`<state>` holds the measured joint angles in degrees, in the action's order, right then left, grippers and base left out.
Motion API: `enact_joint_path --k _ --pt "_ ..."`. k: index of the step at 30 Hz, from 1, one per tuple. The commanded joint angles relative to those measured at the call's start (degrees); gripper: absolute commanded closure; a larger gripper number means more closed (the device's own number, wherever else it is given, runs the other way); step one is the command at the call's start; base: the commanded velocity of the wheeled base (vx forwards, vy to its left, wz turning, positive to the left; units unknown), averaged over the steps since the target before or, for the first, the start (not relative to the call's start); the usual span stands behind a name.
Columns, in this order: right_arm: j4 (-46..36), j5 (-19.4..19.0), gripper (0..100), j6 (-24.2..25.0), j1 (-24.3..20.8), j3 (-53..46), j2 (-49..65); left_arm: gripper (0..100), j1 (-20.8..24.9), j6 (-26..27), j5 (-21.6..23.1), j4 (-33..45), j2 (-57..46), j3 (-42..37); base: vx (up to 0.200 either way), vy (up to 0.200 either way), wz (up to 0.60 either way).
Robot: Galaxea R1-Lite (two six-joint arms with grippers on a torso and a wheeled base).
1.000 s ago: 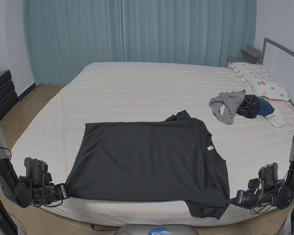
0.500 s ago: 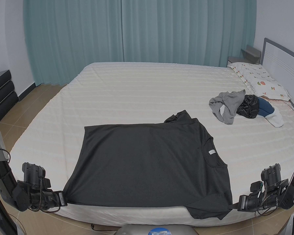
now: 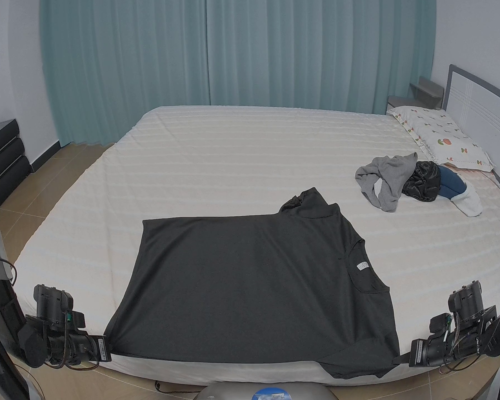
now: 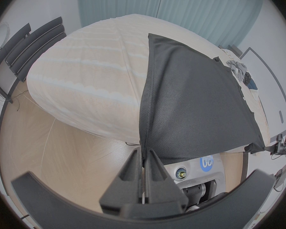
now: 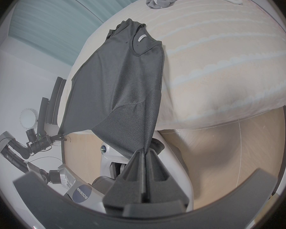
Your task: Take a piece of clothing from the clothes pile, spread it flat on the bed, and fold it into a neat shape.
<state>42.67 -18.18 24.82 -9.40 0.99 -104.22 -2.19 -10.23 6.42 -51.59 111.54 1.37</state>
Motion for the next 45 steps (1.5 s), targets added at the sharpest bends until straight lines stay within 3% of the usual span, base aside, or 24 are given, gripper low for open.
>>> enact_joint_path --k 1,10,14,19,32,42,45 --pt "-1.62 -0.02 100 -0.21 -0.09 -0.99 1.91 100 -0.71 0.47 -0.01 0.09 -0.27 -0.93 0.000 0.000 0.00" --pt "-5.93 -0.02 100 -1.79 -0.09 -0.99 4.55 100 -1.76 3.46 -2.38 3.25 -2.03 -1.01 0.000 0.000 0.00" --pt "-6.98 0.07 100 -2.32 -0.01 -0.99 5.25 100 -1.85 4.95 -2.38 6.85 -4.84 -1.01 0.000 0.000 0.00" --pt "-8.92 2.80 100 -2.58 -0.62 -0.99 5.43 100 -1.85 7.06 -2.29 11.07 -7.66 -0.93 0.000 0.000 0.00" --pt "-16.39 2.80 100 -4.17 -1.06 -0.99 12.99 100 -1.85 9.61 -2.38 16.87 -10.38 -1.01 0.000 0.000 0.00" --pt "-16.56 2.80 100 -4.87 -0.97 -0.90 16.59 100 -1.76 10.32 -2.47 17.66 -12.49 -0.57 0.000 0.000 0.00" --pt "-16.39 2.80 100 -4.78 -0.44 1.39 16.68 100 -1.50 9.61 -2.73 16.61 -12.93 3.64 0.000 0.000 0.00"
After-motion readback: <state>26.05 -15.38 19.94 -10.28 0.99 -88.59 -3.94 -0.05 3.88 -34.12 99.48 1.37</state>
